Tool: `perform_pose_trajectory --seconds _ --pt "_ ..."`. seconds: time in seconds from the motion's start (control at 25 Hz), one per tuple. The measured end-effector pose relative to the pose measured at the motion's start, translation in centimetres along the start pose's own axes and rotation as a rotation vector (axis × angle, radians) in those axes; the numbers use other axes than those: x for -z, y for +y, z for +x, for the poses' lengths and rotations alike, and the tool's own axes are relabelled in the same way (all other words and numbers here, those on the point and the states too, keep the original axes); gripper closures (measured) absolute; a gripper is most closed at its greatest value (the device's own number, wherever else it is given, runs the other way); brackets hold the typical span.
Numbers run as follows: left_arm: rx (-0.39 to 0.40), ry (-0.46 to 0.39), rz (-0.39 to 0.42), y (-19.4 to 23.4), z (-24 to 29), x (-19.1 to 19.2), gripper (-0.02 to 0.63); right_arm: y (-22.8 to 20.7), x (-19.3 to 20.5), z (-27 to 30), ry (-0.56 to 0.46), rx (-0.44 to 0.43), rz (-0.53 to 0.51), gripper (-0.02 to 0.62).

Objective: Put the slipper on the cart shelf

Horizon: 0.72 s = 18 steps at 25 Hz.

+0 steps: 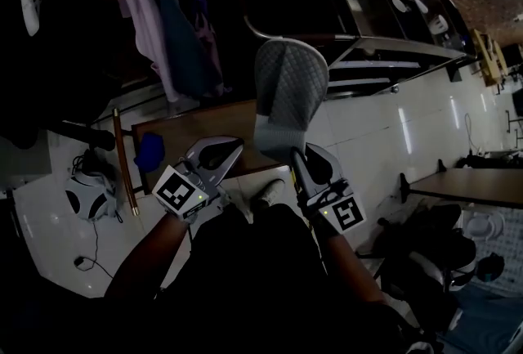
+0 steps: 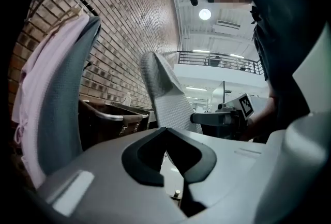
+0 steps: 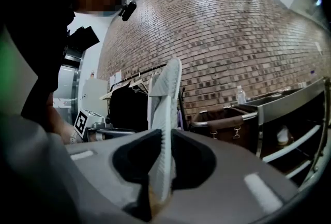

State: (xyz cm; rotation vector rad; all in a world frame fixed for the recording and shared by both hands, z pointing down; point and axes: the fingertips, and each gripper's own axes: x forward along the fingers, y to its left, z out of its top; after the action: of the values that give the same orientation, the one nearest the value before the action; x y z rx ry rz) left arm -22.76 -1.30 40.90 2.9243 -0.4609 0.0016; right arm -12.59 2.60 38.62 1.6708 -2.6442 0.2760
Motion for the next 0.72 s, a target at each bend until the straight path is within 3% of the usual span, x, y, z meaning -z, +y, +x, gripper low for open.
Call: perform_pose_trajectory --seconds 0.36,0.72 --pt "0.063 0.039 0.007 -5.2 4.1 0.8 0.6 -3.7 -0.1 -5.0 -0.034 0.065 0.025 0.538" --pt "0.039 0.07 0.019 -14.1 12.0 1.5 0.601 -11.1 -0.5 -13.7 -0.081 0.027 0.051 0.538"
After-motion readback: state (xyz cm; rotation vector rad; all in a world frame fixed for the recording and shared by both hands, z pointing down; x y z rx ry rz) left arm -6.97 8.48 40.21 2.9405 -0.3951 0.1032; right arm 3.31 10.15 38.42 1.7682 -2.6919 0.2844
